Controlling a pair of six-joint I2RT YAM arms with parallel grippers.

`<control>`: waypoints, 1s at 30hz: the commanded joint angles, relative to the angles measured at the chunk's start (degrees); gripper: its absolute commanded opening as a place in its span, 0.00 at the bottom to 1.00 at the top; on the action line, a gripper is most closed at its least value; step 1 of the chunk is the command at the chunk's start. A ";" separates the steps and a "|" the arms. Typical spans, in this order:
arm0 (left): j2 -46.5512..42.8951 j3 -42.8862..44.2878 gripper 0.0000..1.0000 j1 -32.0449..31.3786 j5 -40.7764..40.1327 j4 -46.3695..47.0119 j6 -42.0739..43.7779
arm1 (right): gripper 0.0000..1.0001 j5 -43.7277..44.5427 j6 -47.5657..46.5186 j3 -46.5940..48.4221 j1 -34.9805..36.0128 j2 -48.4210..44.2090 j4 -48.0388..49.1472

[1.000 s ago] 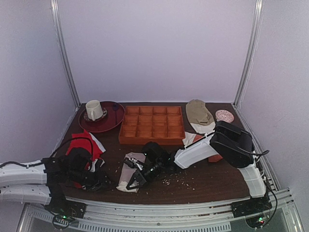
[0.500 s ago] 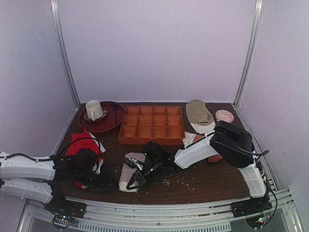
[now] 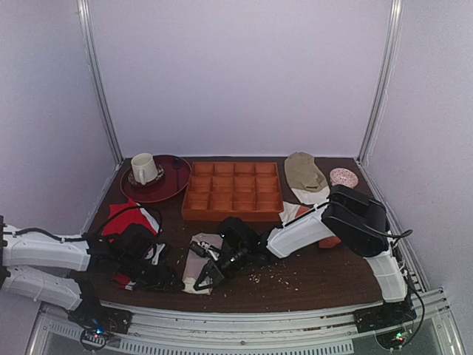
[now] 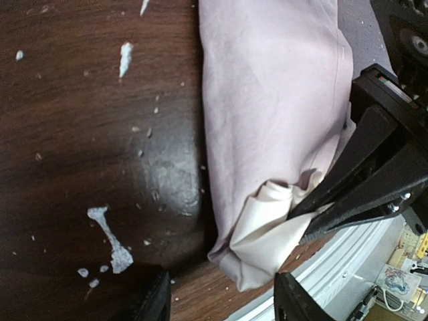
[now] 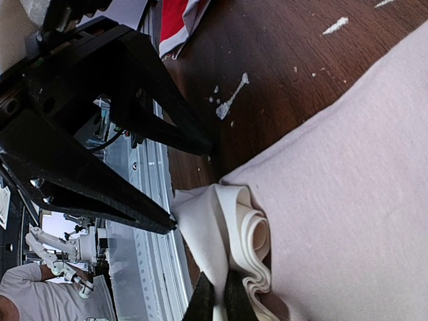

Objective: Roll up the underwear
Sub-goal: Roll the underwear at the center of the board.

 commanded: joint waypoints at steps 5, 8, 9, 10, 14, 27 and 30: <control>2.50 2.85 0.50 -0.28 -3.17 -2.77 2.70 | 0.00 2.00 -0.69 -0.99 -0.72 -0.07 -5.10; 3.34 3.10 0.47 -0.28 -2.85 -2.38 2.77 | 0.00 1.93 -0.86 -0.98 -0.72 -0.12 -5.20; 3.92 3.23 0.46 -0.27 -2.74 -2.17 2.86 | 0.00 1.92 -0.80 -0.98 -0.66 0.00 -5.18; 4.45 3.33 0.44 -0.31 -2.73 -1.90 2.92 | 0.00 1.96 -0.76 -0.98 -0.71 0.03 -5.15; 6.54 3.85 0.38 -0.33 -2.00 -0.17 2.92 | 0.00 1.87 -0.76 -0.98 -0.72 -0.07 -5.24; 11.20 2.03 0.28 -0.28 1.86 7.06 0.96 | 0.00 1.64 -1.55 -0.98 -0.72 -0.26 -6.04; 12.28 2.41 0.25 -0.27 2.20 7.08 0.94 | 0.00 1.61 -1.50 -0.93 -0.72 -0.16 -6.10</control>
